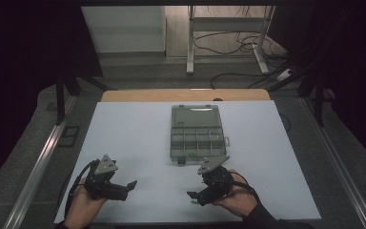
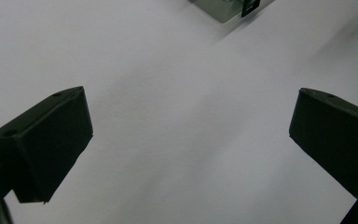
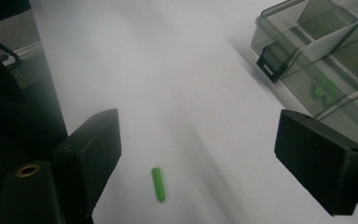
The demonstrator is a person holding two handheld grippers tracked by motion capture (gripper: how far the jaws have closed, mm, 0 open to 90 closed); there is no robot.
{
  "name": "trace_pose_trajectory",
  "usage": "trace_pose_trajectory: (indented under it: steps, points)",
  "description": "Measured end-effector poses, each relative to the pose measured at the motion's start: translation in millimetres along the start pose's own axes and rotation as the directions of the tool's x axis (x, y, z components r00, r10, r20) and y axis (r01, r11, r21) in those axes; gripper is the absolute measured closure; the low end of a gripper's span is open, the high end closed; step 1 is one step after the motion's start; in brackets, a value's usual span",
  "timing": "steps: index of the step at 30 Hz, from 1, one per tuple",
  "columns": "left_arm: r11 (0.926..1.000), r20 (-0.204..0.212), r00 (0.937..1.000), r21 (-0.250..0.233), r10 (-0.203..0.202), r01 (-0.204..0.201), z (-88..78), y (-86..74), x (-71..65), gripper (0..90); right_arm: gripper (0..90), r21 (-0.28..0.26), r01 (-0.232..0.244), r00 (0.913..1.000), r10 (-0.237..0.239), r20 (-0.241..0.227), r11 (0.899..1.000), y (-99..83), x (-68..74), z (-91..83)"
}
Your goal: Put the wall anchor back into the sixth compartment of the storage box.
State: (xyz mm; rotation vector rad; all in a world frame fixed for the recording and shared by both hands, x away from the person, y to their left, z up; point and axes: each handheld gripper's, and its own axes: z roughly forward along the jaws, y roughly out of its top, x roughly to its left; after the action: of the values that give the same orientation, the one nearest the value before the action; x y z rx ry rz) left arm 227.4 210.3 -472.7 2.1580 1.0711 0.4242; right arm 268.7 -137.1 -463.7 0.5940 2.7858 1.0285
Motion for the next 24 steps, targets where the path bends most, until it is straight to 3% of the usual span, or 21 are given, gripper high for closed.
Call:
trace_pose_trajectory:
  steps: [8, 12, 24]
  points:
    - [1.0, 0.0, 1.0, 0.001, 0.002, -0.002, -0.1, 0.0, -0.3, 0.0, 13.6, 0.037, -0.008, 0.9998, 0.008, -0.019, 0.999, -9.7, 5.0, 8.0]
    - [1.0, 0.0, 1.0, 0.0, 0.002, -0.002, 0.1, 0.1, -0.4, 0.0, 14.9, 0.068, 0.002, 1.0, -0.002, 0.003, 0.998, -13.8, 6.9, 13.8]
    - [1.0, 0.002, 1.0, 0.002, 0.005, -0.005, 0.2, 0.2, -0.8, 0.0, 43.3, 0.114, 0.014, 0.9999, -0.014, -0.003, 0.993, -20.0, 9.7, 21.7]
